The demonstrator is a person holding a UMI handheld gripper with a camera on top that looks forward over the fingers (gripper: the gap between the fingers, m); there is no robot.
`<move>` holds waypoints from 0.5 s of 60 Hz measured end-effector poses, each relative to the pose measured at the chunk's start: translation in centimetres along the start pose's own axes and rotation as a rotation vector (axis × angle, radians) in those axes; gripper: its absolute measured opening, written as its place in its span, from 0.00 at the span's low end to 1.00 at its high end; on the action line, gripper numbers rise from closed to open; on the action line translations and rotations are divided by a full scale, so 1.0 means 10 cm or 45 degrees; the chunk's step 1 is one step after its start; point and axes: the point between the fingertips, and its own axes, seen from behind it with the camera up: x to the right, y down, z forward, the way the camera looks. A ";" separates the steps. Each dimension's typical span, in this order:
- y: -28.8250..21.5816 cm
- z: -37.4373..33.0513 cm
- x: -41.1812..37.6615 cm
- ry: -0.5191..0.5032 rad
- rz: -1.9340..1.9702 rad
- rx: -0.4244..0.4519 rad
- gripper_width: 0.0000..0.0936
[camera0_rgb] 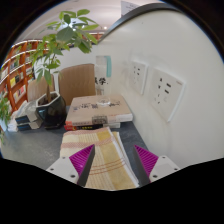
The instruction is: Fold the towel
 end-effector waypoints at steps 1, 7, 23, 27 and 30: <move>-0.05 -0.05 0.00 -0.001 0.008 0.015 0.86; -0.38 -0.46 -0.13 -0.037 0.049 0.091 0.91; -0.59 -1.95 -1.36 -0.228 0.067 0.177 0.91; -0.45 -2.30 -1.74 -0.283 0.049 0.189 0.91; -0.31 -2.53 -1.99 -0.303 0.026 0.194 0.91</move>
